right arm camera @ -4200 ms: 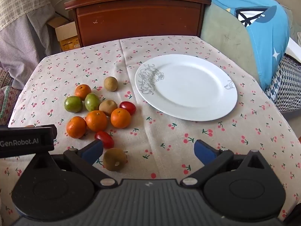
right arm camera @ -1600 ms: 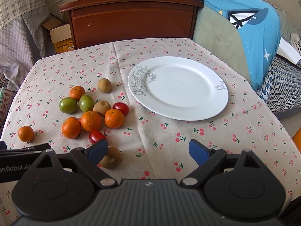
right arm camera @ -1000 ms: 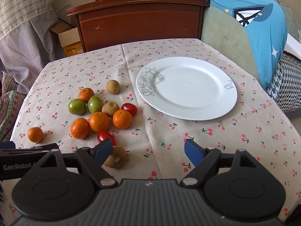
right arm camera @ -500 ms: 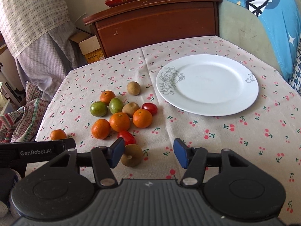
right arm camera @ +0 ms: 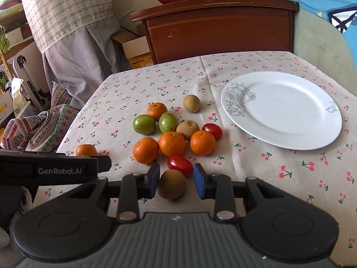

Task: Organize fruits
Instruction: 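Lower the right gripper onto the brown kiwi and close it, then grasp a mandarin orange with the left gripper while the right gripper lifts the kiwi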

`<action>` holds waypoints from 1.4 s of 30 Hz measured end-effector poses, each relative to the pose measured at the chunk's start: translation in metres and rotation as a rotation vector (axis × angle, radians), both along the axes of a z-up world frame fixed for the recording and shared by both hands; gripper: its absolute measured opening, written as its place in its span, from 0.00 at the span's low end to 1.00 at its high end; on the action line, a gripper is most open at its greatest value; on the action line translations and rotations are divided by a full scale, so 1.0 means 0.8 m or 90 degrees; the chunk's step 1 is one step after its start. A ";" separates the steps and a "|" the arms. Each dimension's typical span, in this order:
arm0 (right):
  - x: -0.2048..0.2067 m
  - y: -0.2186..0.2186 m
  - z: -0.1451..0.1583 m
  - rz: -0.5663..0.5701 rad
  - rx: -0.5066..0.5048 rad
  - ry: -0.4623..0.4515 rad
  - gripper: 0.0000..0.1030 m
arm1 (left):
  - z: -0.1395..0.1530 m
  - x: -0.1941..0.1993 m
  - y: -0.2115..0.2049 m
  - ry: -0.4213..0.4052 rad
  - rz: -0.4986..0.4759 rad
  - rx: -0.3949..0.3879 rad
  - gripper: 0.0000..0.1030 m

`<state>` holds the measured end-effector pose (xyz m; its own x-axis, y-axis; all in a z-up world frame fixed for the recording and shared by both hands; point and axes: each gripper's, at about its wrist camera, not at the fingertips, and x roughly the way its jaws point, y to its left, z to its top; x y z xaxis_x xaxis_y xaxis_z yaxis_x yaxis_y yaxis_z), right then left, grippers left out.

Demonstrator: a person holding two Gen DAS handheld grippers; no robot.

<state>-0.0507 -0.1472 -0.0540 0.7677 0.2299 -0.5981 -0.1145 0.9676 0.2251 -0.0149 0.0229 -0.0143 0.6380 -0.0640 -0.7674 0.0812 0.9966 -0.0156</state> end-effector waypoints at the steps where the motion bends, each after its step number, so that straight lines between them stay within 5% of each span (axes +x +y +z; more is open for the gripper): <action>1: 0.001 0.001 -0.001 0.001 -0.002 0.000 0.31 | -0.001 0.001 0.001 0.002 0.002 -0.003 0.80; 22: -0.015 0.000 -0.001 -0.001 -0.005 0.022 0.35 | -0.006 0.002 -0.003 0.003 -0.015 -0.020 0.79; 26: -0.016 -0.001 0.000 0.003 -0.005 0.022 0.26 | -0.007 0.000 -0.009 0.001 -0.027 -0.015 0.79; 36: -0.021 -0.033 0.003 -0.068 0.026 0.038 0.26 | -0.008 -0.002 -0.022 -0.021 -0.064 -0.033 0.78; 42: -0.020 -0.051 0.001 -0.108 0.058 0.047 0.26 | -0.012 0.002 -0.042 -0.045 -0.110 -0.035 0.65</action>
<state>-0.0670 -0.1880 -0.0534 0.7553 0.1560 -0.6365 0.0689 0.9470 0.3138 -0.0135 -0.0108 -0.0237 0.6663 -0.2184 -0.7130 0.2542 0.9654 -0.0582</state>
